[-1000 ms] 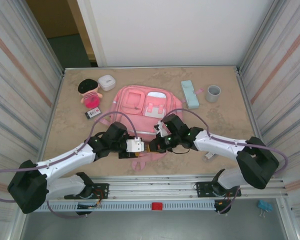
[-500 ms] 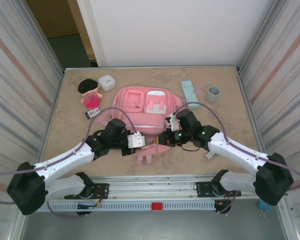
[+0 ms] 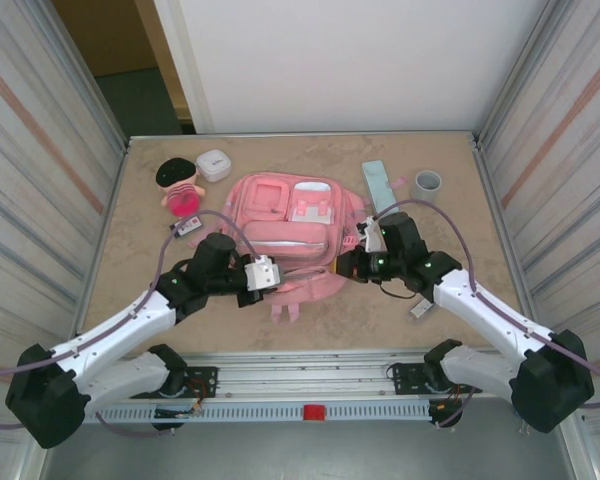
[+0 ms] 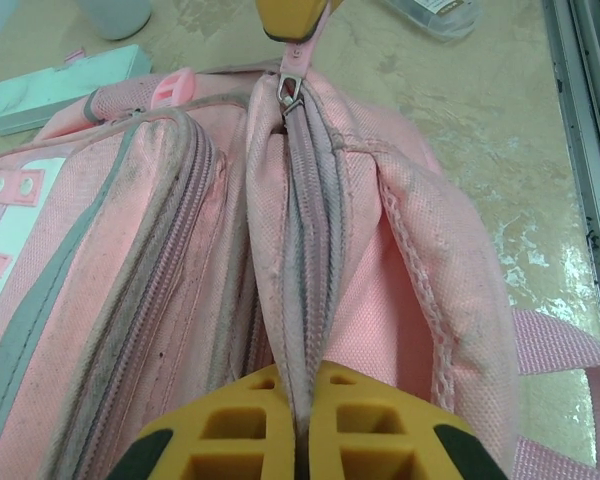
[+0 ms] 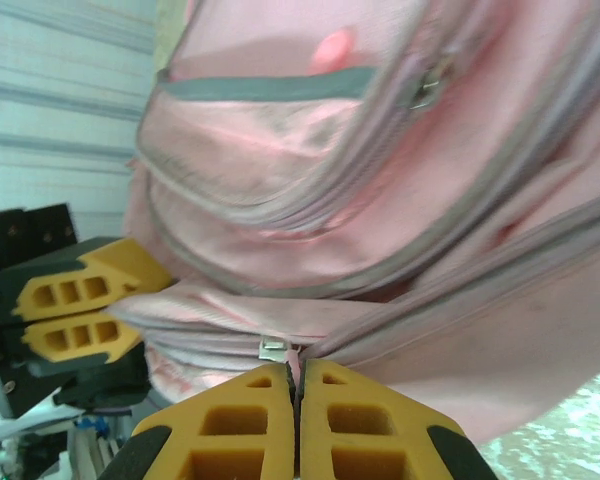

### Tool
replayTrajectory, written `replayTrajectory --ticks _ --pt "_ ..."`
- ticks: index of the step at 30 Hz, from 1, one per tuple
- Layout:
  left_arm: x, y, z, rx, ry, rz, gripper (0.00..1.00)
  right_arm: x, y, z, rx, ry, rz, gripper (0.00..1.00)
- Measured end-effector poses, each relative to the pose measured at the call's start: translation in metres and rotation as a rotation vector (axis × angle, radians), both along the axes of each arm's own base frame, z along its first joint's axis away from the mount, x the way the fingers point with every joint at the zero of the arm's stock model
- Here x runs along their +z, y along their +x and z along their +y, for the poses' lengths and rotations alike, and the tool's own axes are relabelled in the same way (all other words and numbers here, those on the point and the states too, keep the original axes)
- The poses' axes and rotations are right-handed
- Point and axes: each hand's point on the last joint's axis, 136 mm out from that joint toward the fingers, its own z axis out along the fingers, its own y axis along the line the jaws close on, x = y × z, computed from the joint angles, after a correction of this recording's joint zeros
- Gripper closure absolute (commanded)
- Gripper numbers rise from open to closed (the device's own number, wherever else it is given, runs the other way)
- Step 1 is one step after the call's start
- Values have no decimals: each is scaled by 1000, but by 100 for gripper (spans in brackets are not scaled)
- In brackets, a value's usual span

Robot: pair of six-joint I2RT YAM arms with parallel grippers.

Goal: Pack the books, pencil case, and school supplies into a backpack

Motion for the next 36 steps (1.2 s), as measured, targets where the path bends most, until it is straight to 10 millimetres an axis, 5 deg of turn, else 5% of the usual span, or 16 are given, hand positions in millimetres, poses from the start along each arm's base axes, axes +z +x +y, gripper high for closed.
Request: replayTrajectory --ticks 14,23,30,36 --pt "5 -4 23 60 54 -40 91 -26 50 -44 -128 -130 23 100" --pt "14 -4 30 124 33 -16 32 -15 48 -37 -87 -139 -32 100" --pt "37 0 -12 97 9 51 19 13 30 -11 15 -106 -124 100" --pt "6 7 -34 104 88 125 20 21 27 -7 29 -93 -148 100"
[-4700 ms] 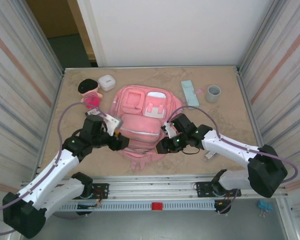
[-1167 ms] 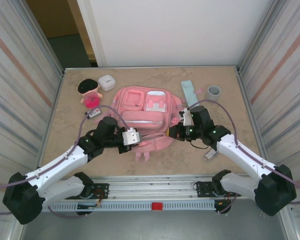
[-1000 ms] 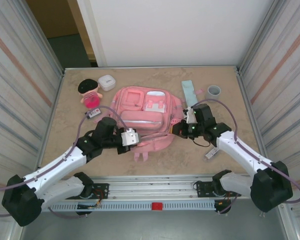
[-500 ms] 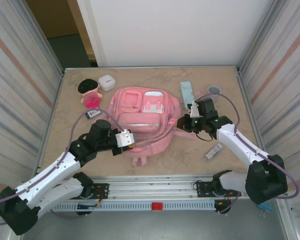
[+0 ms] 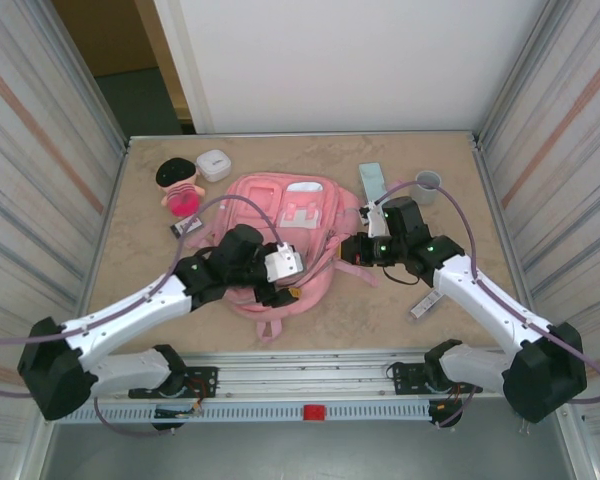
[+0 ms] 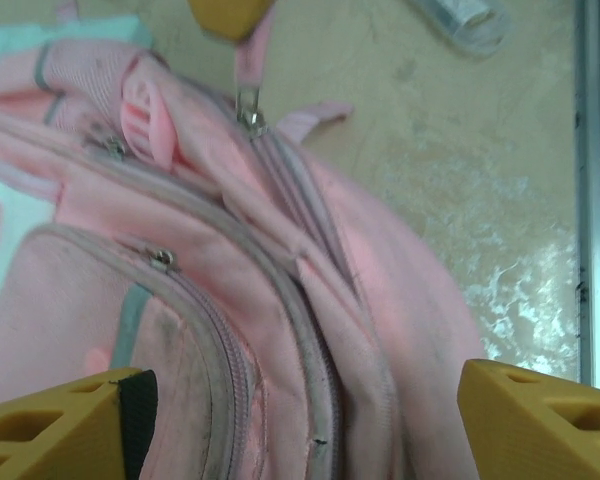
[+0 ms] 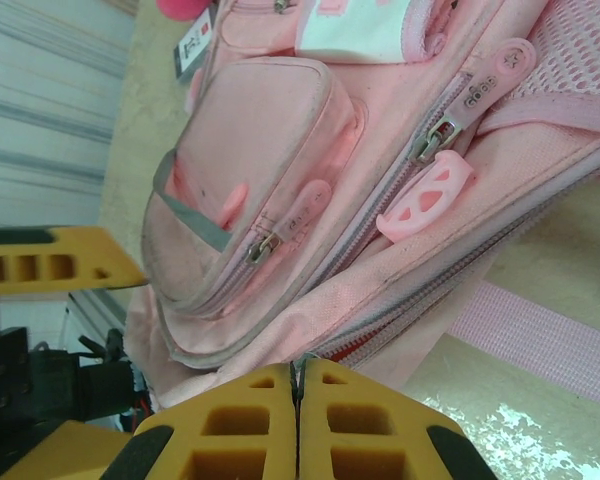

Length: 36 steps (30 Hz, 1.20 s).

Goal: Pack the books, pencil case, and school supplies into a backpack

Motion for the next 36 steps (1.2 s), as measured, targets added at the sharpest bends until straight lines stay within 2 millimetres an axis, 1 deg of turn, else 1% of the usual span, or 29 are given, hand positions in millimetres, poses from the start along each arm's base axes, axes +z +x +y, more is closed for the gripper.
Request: replayTrajectory --ticks 2,4,7,8,9,11,12,13,14,15,18,22,25,30,33,36 --pt "-9 2 -1 8 22 18 20 0 0 0 0 0 0 100" --pt "-13 5 -2 17 27 24 22 0 0 0 2 1 0 100" --pt "-16 12 -4 45 29 19 33 0 -1 2 7 1 0 100" --pt "-18 14 -5 54 30 16 38 0 -2 2 8 2 0 100" --pt "-18 16 -5 61 28 17 45 0 -2 2 8 2 0 100" --pt "-21 17 -7 66 29 17 61 0 -1 1 6 -1 -2 100" --pt "-21 17 -8 67 27 21 71 0 -1 1 3 -4 -3 100" --pt "-21 17 -9 65 26 24 84 -1 0 0 1 -9 -7 100" --pt "-20 16 -9 63 25 21 94 -2 1 -1 -5 -18 -10 100" --pt "-19 16 -10 62 19 17 100 -3 1 -3 -7 -30 -14 100" --pt "-11 13 -9 46 -9 -6 100 -7 3 -8 -25 -56 -15 100" --pt "2 9 -1 47 -43 -40 100 -15 8 -16 -57 -69 -12 100" --pt "11 7 7 53 -64 -60 100 -20 17 -28 -105 -71 -11 100" --pt "26 8 18 72 -109 -83 100 -19 36 -42 -170 -47 -43 100" --pt "34 6 20 70 -138 -80 100 -18 44 -41 -186 -14 -55 100" --pt "35 3 18 61 -156 -59 100 -23 52 -38 -199 10 -49 100"
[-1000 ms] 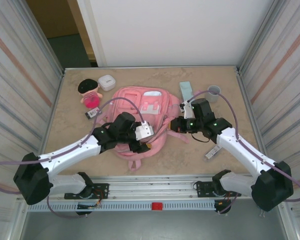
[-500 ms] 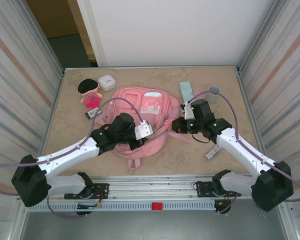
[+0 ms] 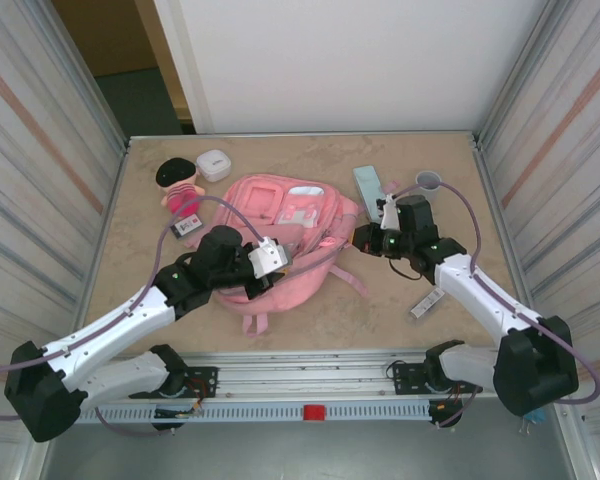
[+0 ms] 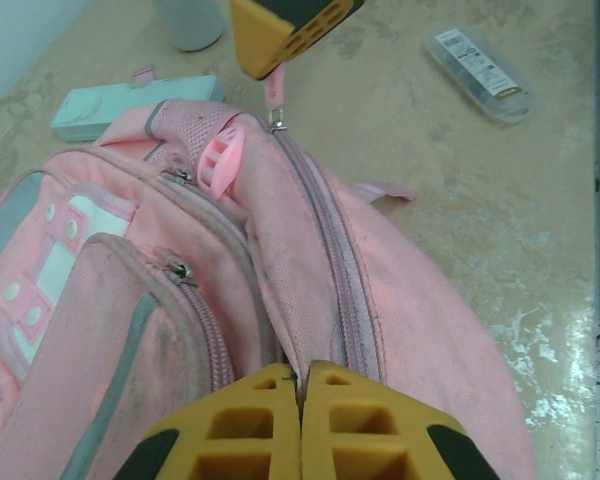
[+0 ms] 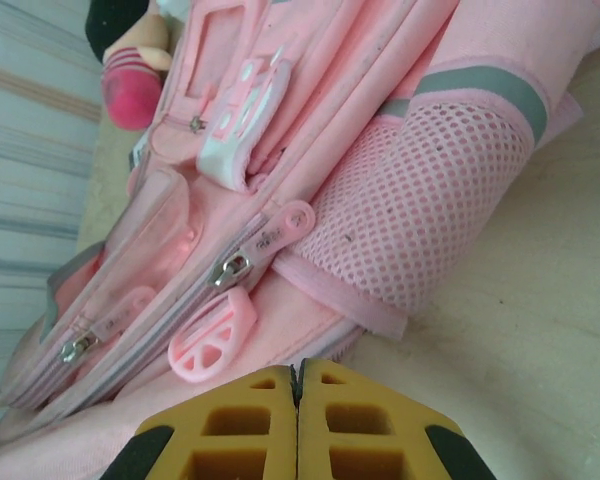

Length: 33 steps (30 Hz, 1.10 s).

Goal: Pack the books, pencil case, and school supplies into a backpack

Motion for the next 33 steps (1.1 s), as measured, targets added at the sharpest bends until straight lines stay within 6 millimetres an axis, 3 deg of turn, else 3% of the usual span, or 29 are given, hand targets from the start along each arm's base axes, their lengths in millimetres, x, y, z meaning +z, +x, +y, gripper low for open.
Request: replayTrajectory --ticks 6,14,19,23,25,27,29,33 --pt "1 0 0 27 -22 40 100 -14 17 -5 -58 4 17 100" --pt "-4 10 10 98 -2 52 100 -13 5 -8 -26 -15 1 100" --pt "-1 10 10 92 -29 69 100 -12 0 -22 -62 -24 11 100" --pt "4 8 12 102 -62 98 100 -31 9 -48 -169 -71 53 100" --pt "5 7 12 110 -75 117 99 -36 9 -50 -178 -78 66 86" --pt "4 7 11 115 -82 134 72 -36 9 -49 -181 -76 73 61" --pt "7 8 10 121 -96 137 49 -35 7 -47 -177 -78 83 50" --pt "18 15 13 131 -101 105 30 -22 4 -45 -163 -62 81 45"
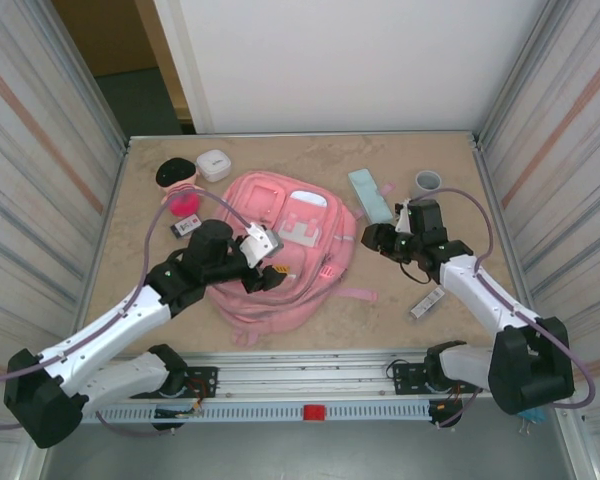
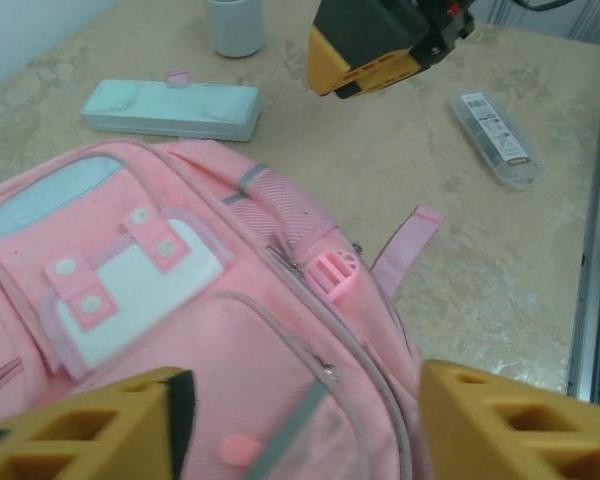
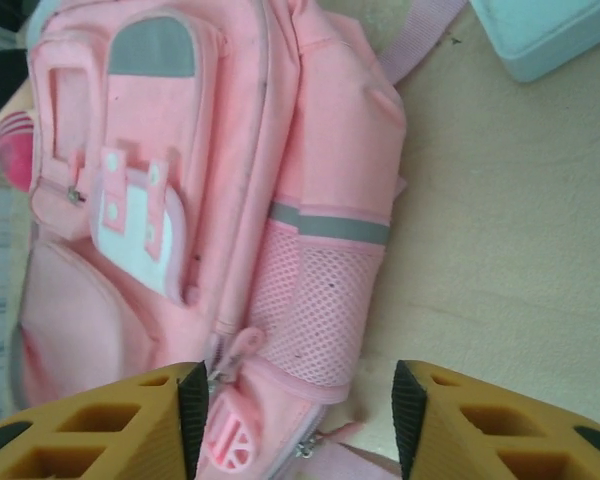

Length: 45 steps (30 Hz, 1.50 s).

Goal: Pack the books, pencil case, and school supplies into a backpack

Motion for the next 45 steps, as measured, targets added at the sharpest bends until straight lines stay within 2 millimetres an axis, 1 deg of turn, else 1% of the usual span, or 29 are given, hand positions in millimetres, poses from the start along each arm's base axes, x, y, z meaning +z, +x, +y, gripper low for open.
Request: replayTrajectory --ticks 2,4,7,9,10,13,15,20,27,29,30,32,34,35,36,38,40,41,45 --pt "5 8 9 20 17 -16 26 8 -3 2 11 17 -15 45" --pt "8 17 23 37 43 -28 22 16 -7 6 26 36 -31 44" --pt "1 24 44 22 133 -47 18 23 -14 17 64 60 -39 42" --pt "-11 19 48 -48 216 -59 15 23 -19 26 86 67 -36 42" --pt "-21 15 50 -89 264 -60 14 21 -22 30 97 70 -33 42" --pt "-51 5 56 -202 394 -39 12 15 -29 39 119 82 -16 42" --pt "-65 2 59 -251 454 -36 11 9 -32 44 126 90 -2 42" --pt "-82 6 65 -311 540 -80 10 -8 -35 55 128 108 48 41" --pt "-112 5 62 -378 612 -90 9 -14 -38 70 131 138 89 40" --pt "-121 8 62 -379 637 -94 14 -16 -40 72 123 148 102 40" --pt "-126 10 63 -377 652 -100 20 -18 -42 72 120 153 110 40" --pt "-135 16 64 -364 678 -113 35 -25 -47 74 113 160 133 39" --pt "-142 22 65 -341 697 -118 53 -33 -54 76 110 166 164 39" --pt "-144 21 65 -338 701 -114 59 -37 -57 77 108 169 180 39" --pt "-146 20 65 -338 709 -112 67 -40 -61 79 109 170 195 39" --pt "-144 20 63 -319 702 -112 86 -44 -65 82 106 178 216 39" --pt "-135 20 58 -287 670 -120 98 -45 -67 84 100 190 225 38" --pt "-129 20 56 -267 649 -123 100 -45 -67 85 96 194 229 38" --pt "-97 12 44 -187 549 -121 100 -53 -64 87 78 200 250 38"
